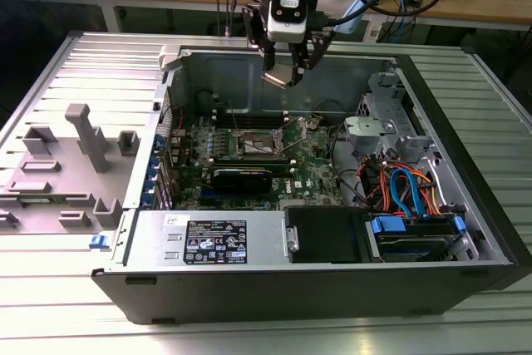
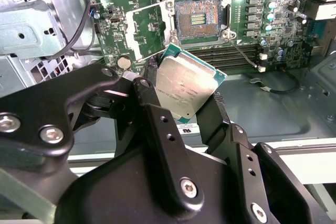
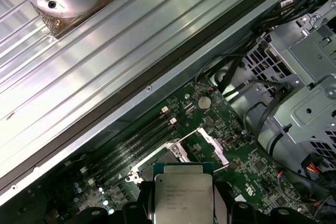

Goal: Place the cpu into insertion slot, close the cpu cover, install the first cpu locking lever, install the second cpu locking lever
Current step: 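Place the cpu into insertion slot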

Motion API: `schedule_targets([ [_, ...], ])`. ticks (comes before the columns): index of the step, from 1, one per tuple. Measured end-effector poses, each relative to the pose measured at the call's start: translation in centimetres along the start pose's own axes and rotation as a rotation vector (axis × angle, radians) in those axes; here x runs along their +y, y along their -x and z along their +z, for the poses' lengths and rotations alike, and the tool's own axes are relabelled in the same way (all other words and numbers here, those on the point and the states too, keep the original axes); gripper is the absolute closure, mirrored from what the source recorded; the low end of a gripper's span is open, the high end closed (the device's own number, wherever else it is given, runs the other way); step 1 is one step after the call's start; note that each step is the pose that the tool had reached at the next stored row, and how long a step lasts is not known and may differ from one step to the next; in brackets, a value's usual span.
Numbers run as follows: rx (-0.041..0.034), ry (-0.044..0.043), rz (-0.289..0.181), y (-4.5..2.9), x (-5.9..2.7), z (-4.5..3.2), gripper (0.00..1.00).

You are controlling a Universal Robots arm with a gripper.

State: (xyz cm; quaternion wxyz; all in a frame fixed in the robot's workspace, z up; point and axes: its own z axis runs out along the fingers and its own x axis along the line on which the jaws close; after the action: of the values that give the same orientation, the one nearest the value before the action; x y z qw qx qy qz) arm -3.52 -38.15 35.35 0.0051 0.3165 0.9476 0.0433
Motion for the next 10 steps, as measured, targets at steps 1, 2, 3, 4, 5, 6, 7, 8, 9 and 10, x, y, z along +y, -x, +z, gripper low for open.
schedule_targets([
  [1, -0.0001, 0.0001, 0.002, 0.0, 0.0, 0.0, 0.46],
  [2, -0.0002, 0.0001, 0.003, 0.0, 0.0, 0.0, 0.46],
  [3, -0.0003, 0.0001, 0.004, 0.0, 0.0, 0.0, 0.46],
  [4, -0.0005, 0.0001, 0.006, 0.0, 0.0, 0.0, 0.46],
  [5, -0.0006, 0.0001, 0.008, 0.0, 0.0, 0.0, 0.46],
  [6, -0.0008, 0.0002, 0.01, 0.0, 0.0, 0.0, 0.46],
  [7, -0.0008, 0.0002, 0.01, 0.0, 0.0, 0.0, 0.46],
  [8, -0.0009, 0.0002, 0.01, 0.0, 0.0, 0.0, 0.46],
  [9, -0.0009, 0.0003, 0.011, 0.0, 0.0, 0.0, 0.46],
  [10, -0.0009, 0.0002, 0.011, 0.0, 0.0, 0.0, 0.46],
])
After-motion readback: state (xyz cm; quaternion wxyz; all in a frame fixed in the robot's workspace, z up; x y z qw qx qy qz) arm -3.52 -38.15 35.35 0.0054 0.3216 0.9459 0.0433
